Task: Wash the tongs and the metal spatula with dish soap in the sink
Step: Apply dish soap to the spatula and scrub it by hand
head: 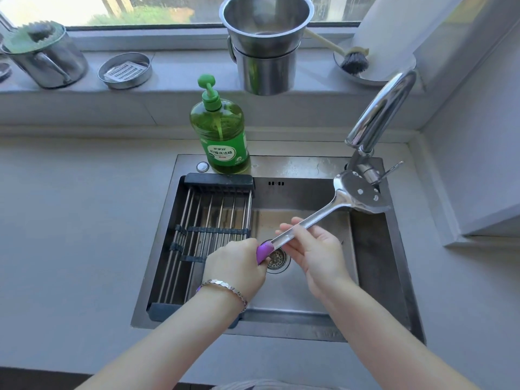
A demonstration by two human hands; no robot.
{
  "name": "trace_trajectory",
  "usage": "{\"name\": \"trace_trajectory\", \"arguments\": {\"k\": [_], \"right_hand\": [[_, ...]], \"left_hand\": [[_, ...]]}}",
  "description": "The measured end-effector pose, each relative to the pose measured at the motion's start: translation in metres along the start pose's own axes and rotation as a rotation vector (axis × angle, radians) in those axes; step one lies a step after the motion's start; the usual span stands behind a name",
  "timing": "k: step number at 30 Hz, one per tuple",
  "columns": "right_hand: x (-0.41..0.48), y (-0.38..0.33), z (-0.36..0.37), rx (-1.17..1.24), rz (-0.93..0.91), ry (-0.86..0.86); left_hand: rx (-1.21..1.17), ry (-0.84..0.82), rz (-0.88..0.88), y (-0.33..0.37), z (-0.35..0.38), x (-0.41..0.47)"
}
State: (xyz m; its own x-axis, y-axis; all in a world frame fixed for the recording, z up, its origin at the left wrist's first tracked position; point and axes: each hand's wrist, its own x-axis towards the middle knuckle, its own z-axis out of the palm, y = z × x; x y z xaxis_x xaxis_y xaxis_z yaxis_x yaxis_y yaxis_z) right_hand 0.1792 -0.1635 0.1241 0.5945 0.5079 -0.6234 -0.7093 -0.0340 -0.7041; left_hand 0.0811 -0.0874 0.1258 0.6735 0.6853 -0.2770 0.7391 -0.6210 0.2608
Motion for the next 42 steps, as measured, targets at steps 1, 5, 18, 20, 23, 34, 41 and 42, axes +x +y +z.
{"name": "trace_trajectory", "arguments": {"k": [1,5,18,20,23,34,41,42], "right_hand": [[-0.003,0.004,0.002,-0.008,0.034,-0.034],[-0.002,0.001,0.002,-0.016,0.106,-0.071],[0.006,-0.014,-0.006,0.038,0.082,-0.045],[0.006,-0.012,-0.005,0.028,0.108,-0.05],[-0.001,0.002,0.0,-0.054,0.202,-0.141],[0.017,-0.017,-0.015,0.142,0.179,0.023],[0.023,-0.009,-0.018,0.227,0.144,0.145],[0.023,-0.011,-0.019,0.224,0.132,0.159]], "left_hand": [[0.016,0.005,0.008,0.0,0.0,0.0],[0.058,0.01,0.024,-0.001,-0.001,-0.001],[0.138,0.039,0.049,-0.001,-0.003,0.002],[0.136,0.042,0.045,-0.001,-0.004,0.002],[0.16,0.041,0.074,0.001,-0.003,-0.001],[0.143,0.023,0.054,-0.009,-0.003,-0.003],[0.169,-0.03,0.055,-0.007,-0.006,-0.002],[0.168,-0.036,0.054,-0.007,-0.006,-0.003]]}}
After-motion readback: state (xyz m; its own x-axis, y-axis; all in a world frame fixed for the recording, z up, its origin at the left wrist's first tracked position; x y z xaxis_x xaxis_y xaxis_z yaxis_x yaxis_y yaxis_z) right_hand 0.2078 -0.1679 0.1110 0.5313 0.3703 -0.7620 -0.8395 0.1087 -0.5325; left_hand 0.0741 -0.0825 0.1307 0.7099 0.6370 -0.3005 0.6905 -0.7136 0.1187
